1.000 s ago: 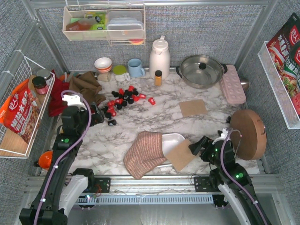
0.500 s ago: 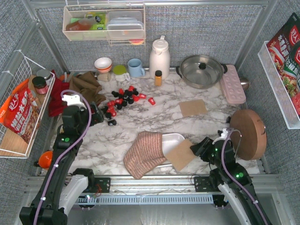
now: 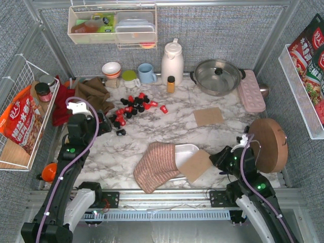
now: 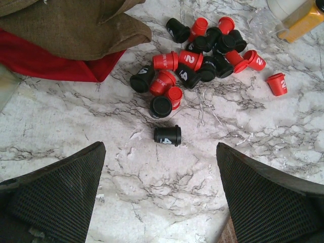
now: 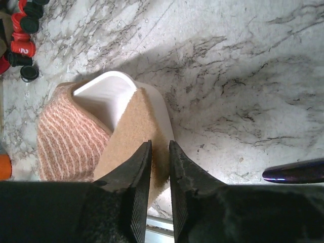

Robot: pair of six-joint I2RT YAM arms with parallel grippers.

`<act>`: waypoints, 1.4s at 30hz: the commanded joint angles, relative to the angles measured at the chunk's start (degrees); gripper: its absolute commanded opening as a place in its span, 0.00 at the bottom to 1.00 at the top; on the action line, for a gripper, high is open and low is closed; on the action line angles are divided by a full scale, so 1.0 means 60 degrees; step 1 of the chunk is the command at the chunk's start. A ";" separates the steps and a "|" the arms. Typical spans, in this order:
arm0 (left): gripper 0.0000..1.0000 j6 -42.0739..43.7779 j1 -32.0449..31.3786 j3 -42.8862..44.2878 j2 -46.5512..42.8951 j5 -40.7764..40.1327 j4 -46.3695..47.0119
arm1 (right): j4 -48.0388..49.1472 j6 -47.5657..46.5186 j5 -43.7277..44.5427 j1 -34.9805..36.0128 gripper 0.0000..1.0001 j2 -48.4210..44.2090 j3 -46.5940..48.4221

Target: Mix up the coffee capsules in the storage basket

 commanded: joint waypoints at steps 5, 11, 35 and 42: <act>0.99 0.0086 0.0006 0.0085 0.0056 -0.0035 -0.0141 | 0.0807 -0.0749 0.0211 0.0022 0.10 0.0869 0.0768; 0.99 0.0065 0.0005 0.0072 0.0044 -0.0069 -0.0129 | 0.2329 -0.1092 0.0350 0.0015 0.00 0.2058 0.1343; 0.99 0.0024 -0.0004 0.0068 0.0047 -0.0084 -0.0173 | 1.1809 -0.3090 0.3269 -0.0659 0.00 0.9867 0.2283; 0.99 0.0020 0.0006 0.0052 -0.0030 -0.0038 -0.0158 | 1.2596 -0.4296 0.4642 -0.0916 0.00 1.2180 0.2916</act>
